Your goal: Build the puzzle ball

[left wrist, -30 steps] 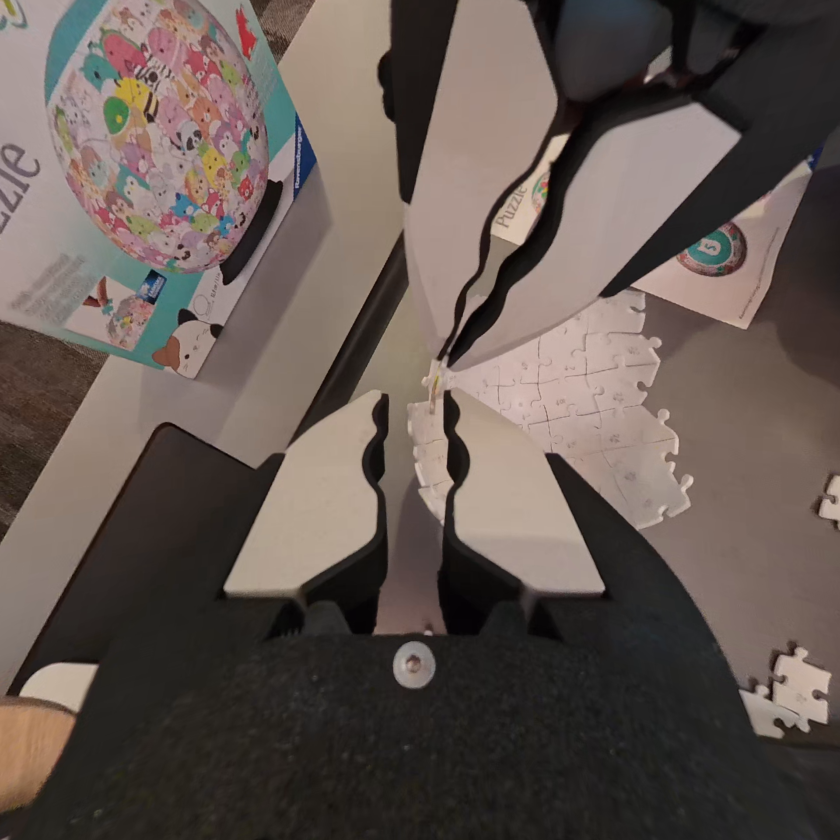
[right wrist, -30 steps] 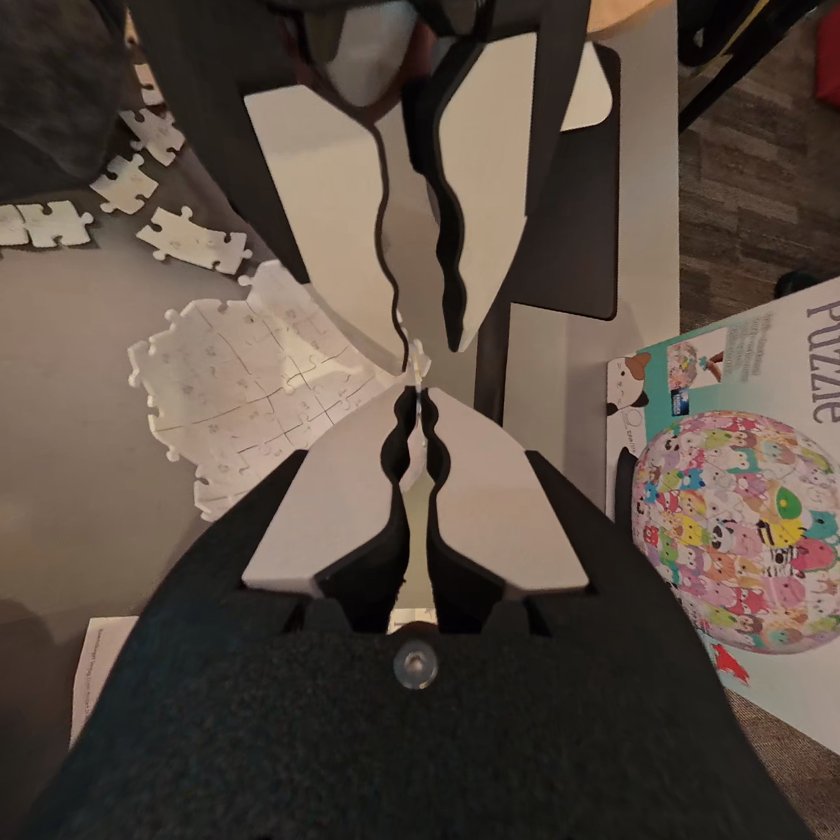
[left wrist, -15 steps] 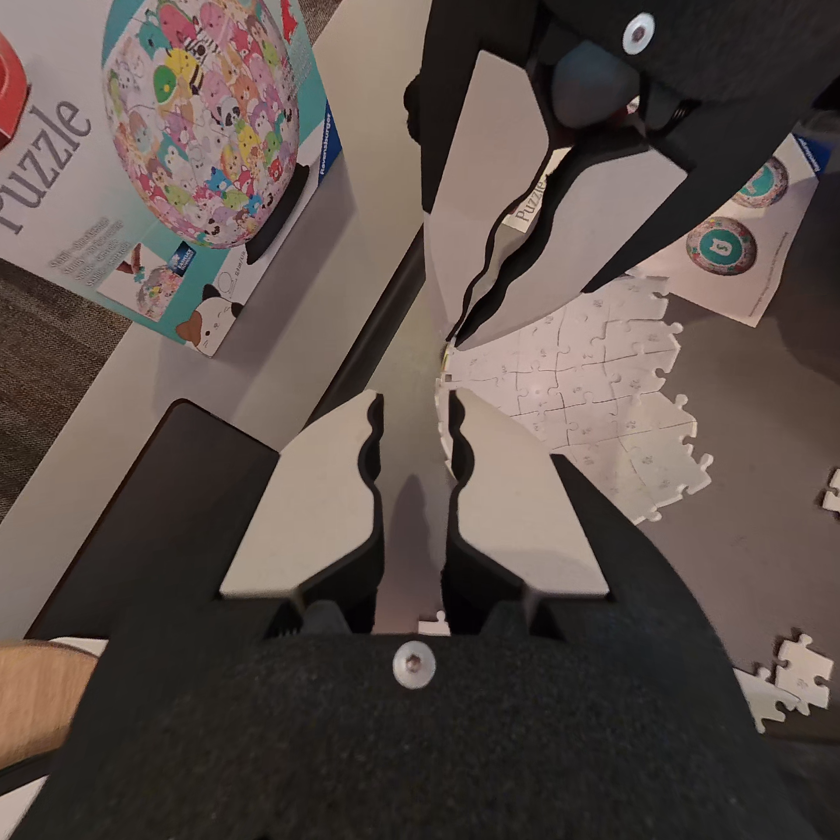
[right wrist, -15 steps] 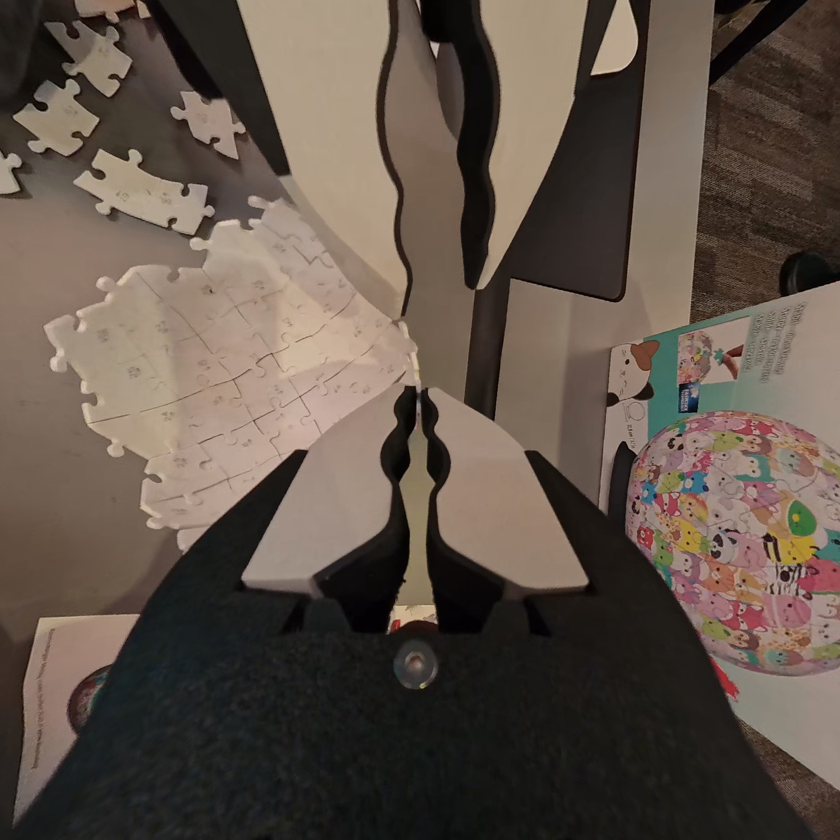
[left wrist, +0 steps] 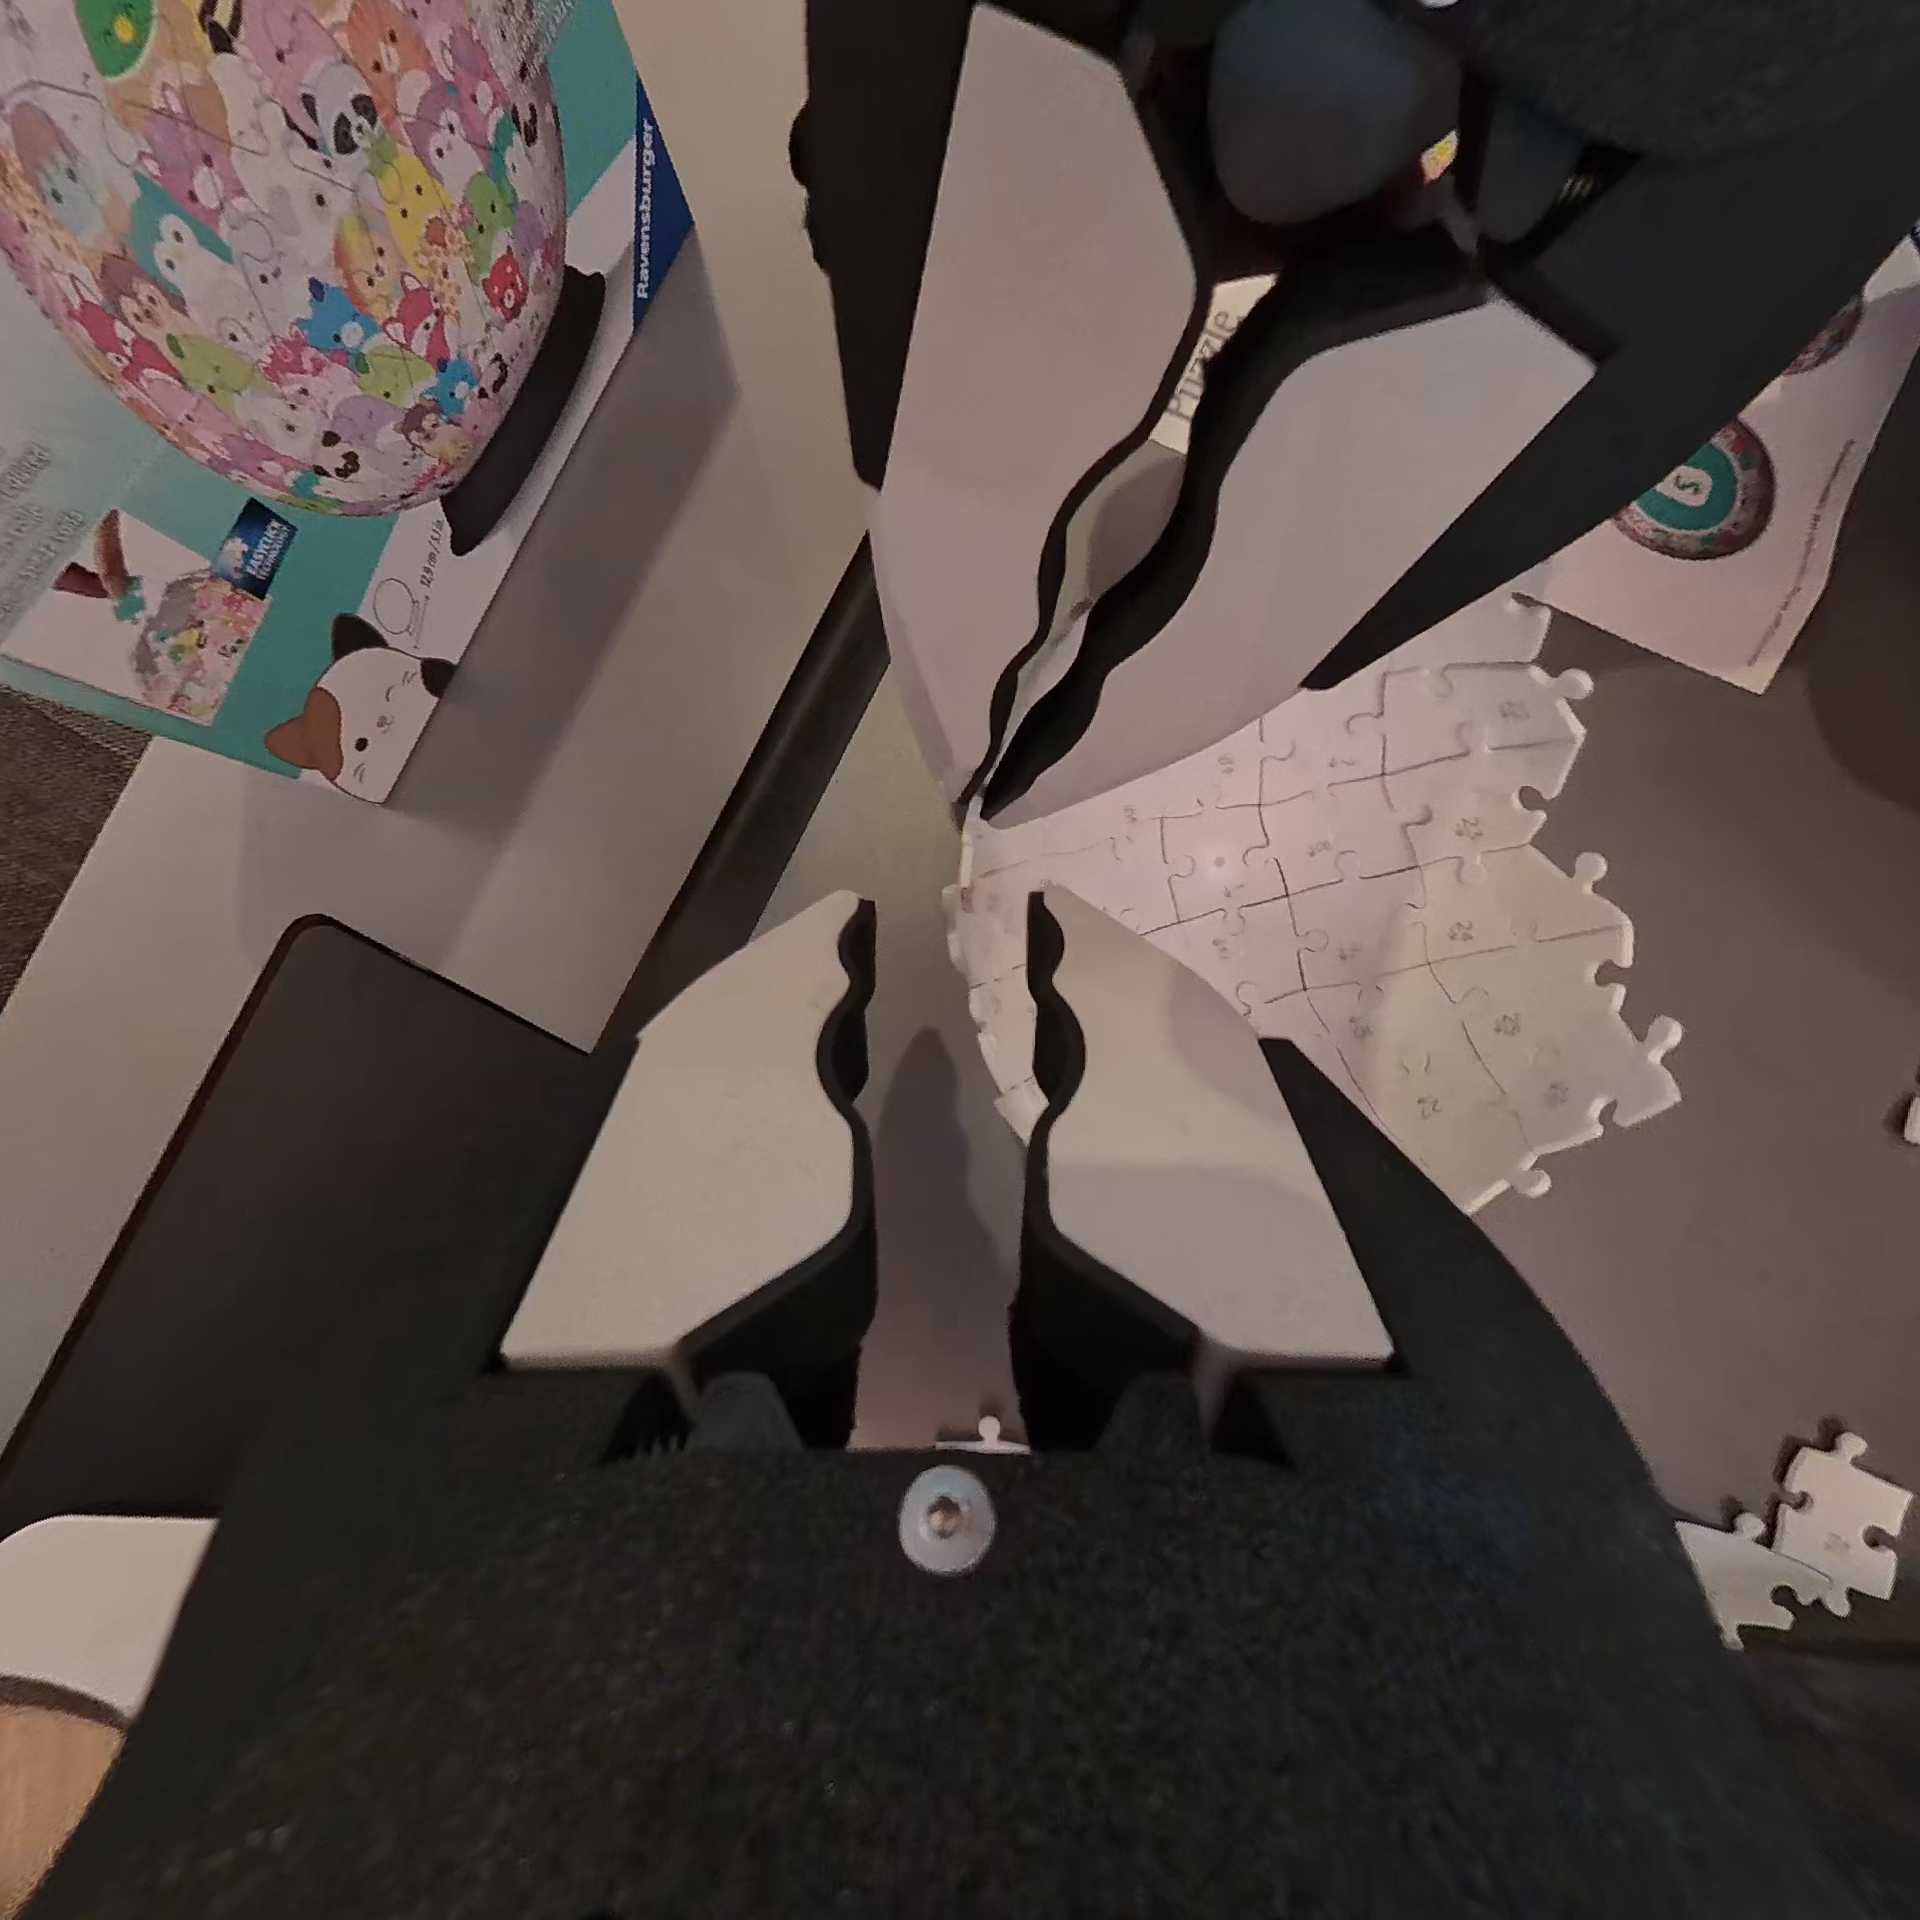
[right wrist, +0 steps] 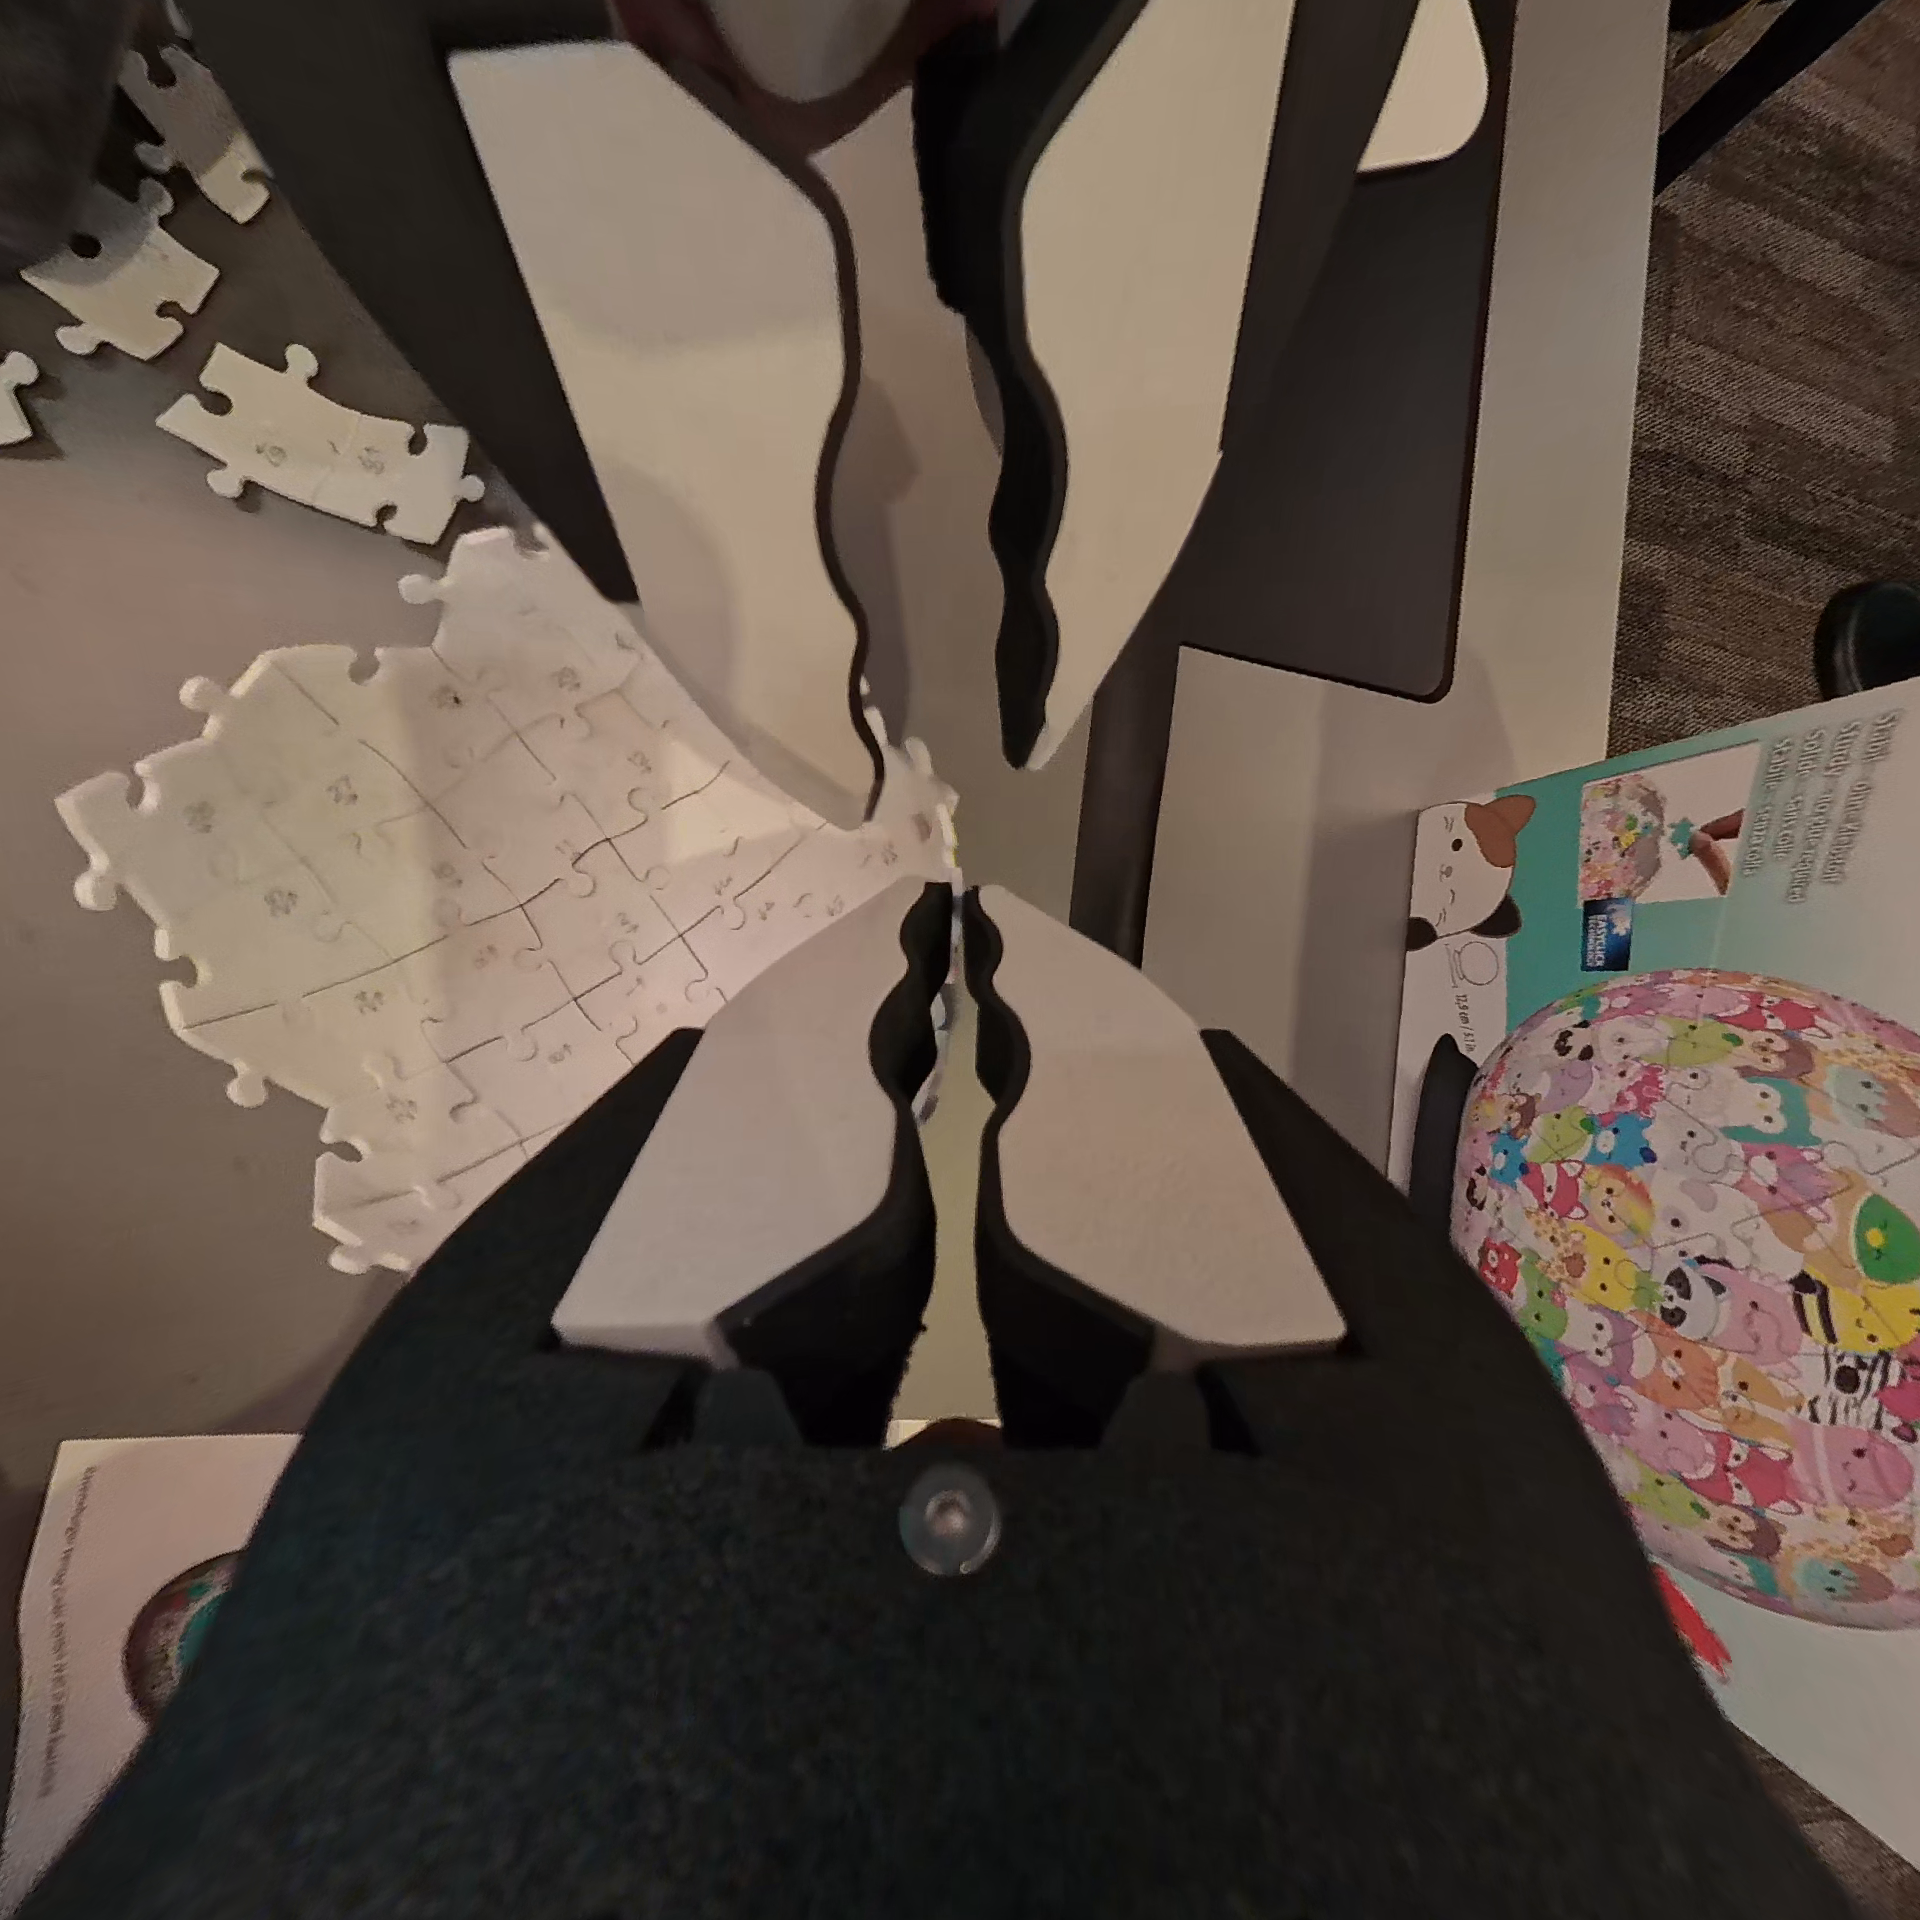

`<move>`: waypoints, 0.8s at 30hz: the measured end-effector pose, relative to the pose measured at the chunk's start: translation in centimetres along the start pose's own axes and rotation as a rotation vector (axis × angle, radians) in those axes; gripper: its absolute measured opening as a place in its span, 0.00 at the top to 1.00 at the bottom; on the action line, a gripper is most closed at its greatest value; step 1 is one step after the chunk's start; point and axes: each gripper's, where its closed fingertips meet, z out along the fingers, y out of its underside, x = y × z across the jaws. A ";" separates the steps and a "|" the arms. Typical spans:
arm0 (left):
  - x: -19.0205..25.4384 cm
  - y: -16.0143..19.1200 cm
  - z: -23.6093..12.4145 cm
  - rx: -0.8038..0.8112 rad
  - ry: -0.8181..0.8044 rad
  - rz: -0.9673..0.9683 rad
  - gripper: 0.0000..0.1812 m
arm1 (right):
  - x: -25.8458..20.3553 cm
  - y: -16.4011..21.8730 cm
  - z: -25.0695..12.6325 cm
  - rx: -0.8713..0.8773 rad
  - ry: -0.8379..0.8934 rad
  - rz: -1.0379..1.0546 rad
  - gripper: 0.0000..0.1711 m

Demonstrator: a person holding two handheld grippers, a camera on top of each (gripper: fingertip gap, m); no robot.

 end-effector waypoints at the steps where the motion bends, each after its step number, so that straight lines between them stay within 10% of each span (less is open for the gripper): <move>1: 0.0 0.1 -0.1 0.002 0.009 -0.008 0.85 | 0.0 0.0 0.0 0.003 0.003 -0.002 0.99; 24: 0.3 0.2 -0.6 0.078 0.145 -0.104 0.85 | 0.6 -0.7 0.6 0.055 0.034 -0.069 0.99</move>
